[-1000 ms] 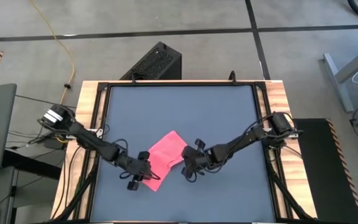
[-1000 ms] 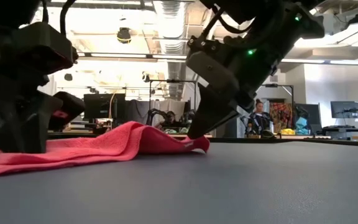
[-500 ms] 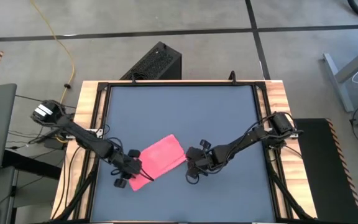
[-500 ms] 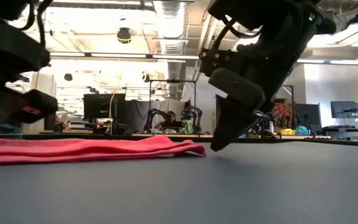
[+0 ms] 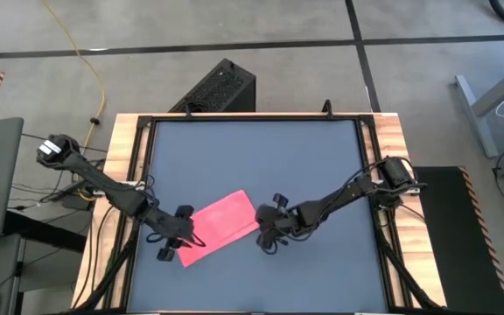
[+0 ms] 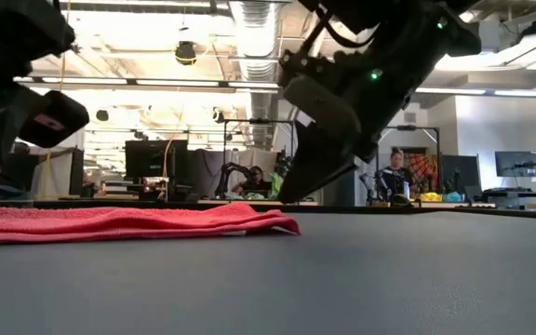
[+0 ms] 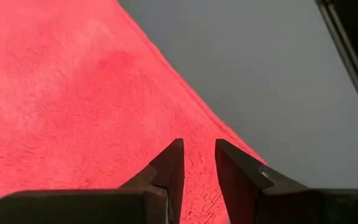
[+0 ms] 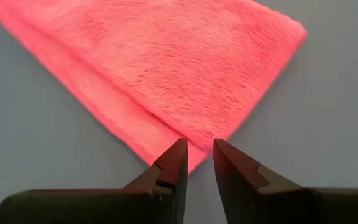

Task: Roll towel
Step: Fold the pink towel

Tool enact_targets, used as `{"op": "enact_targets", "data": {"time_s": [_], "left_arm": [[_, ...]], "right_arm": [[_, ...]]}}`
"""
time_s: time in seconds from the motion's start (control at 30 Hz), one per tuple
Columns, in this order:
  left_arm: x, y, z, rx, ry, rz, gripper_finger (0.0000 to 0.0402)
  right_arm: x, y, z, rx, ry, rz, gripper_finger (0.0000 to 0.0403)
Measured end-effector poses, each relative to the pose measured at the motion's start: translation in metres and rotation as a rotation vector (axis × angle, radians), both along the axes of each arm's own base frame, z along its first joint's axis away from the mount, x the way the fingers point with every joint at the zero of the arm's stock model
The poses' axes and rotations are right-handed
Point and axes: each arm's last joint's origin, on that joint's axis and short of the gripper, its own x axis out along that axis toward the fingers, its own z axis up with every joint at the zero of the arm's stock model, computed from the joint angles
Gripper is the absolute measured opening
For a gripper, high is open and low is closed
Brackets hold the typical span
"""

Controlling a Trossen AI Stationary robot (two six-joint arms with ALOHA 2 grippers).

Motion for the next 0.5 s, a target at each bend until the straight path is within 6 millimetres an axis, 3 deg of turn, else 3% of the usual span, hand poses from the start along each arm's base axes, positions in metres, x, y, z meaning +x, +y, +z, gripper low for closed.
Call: {"op": "enact_targets", "data": {"time_s": [0.33, 0.5], "left_arm": [[-0.003, -0.014, -0.016, 0.078, 0.013, -0.012, 0.008], [0.0, -0.025, -0.027, 0.092, 0.012, -0.02, 0.0084]], "right_arm": [[0.003, 0.004, 0.004, -0.248, 0.017, 0.223, 0.0104], [0.004, 0.005, 0.004, -0.29, 0.034, 0.297, 0.0104]]}}
